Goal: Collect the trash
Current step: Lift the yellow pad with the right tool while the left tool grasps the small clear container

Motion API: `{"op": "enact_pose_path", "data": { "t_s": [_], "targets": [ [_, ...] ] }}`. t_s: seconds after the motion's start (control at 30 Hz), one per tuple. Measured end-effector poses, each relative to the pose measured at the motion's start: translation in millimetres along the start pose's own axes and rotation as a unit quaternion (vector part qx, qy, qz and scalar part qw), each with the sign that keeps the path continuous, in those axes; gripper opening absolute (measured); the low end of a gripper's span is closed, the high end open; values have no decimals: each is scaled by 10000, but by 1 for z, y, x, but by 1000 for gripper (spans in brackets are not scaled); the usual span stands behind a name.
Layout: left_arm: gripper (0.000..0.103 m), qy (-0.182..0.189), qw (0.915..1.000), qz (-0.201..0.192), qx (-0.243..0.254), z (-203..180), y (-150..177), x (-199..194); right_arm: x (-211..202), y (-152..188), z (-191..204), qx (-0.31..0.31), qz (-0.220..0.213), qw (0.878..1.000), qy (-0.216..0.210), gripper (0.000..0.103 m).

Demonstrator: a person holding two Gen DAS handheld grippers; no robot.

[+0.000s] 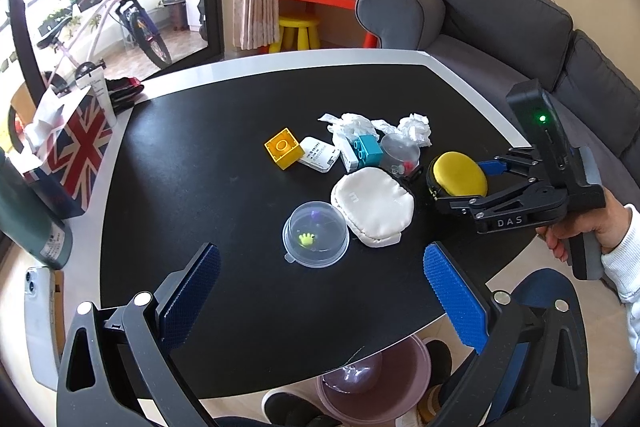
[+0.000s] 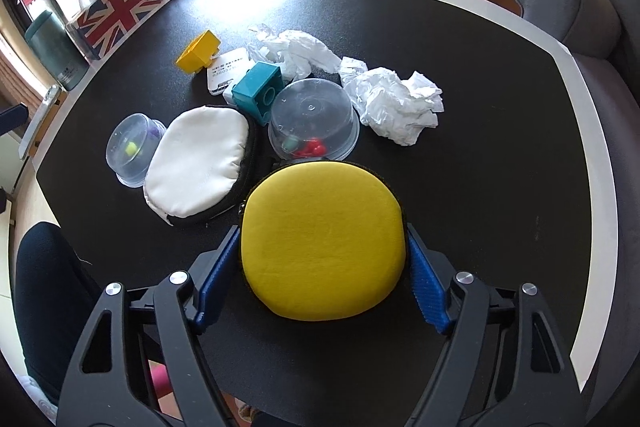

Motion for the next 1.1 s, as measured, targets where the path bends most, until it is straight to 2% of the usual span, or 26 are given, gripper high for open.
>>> {"op": "enact_pose_path", "data": {
  "t_s": [0.3, 0.63, 0.77, 0.83, 0.9, 0.97, 1.0, 1.1],
  "targets": [
    [97, -34, 9997, 228, 102, 6, -7, 25, -24, 17, 4, 168, -174, 9997, -93, 76],
    [97, 46, 9956, 879, 312, 12, -18, 75, -33, 27, 2, 240, -263, 9993, -99, 77],
    [97, 23, 9949, 956, 318, 15, -21, 86, -34, 27, 0, 266, -262, 9993, -99, 77],
    [92, 45, 9947, 956, 371, 14, -21, 89, -34, 27, -1, 272, -258, 9993, -92, 77],
    [71, 115, 9937, 1031, 420, 14, -21, 94, -35, 27, -2, 280, -257, 9992, -84, 77],
    [60, 219, 9928, 1106, 408, 14, -21, 98, -35, 27, -3, 293, -256, 9992, -85, 77],
    [57, 265, 9927, 1108, 405, 14, -21, 98, -35, 27, -3, 293, -259, 9992, -85, 77],
    [56, 290, 9933, 1044, 392, 14, -20, 96, -34, 26, -2, 284, -258, 9992, -91, 77]
  ]
}}
Point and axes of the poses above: each gripper's, at about its wrist camera, not at the fingertips, and x roughly the way its jaws point, z to its left, y to its underside, the point moved 1 cm from there along x, roughly the way its jaws point, and after that the axes turned 9 degrees about z, right-handed, at the moved point
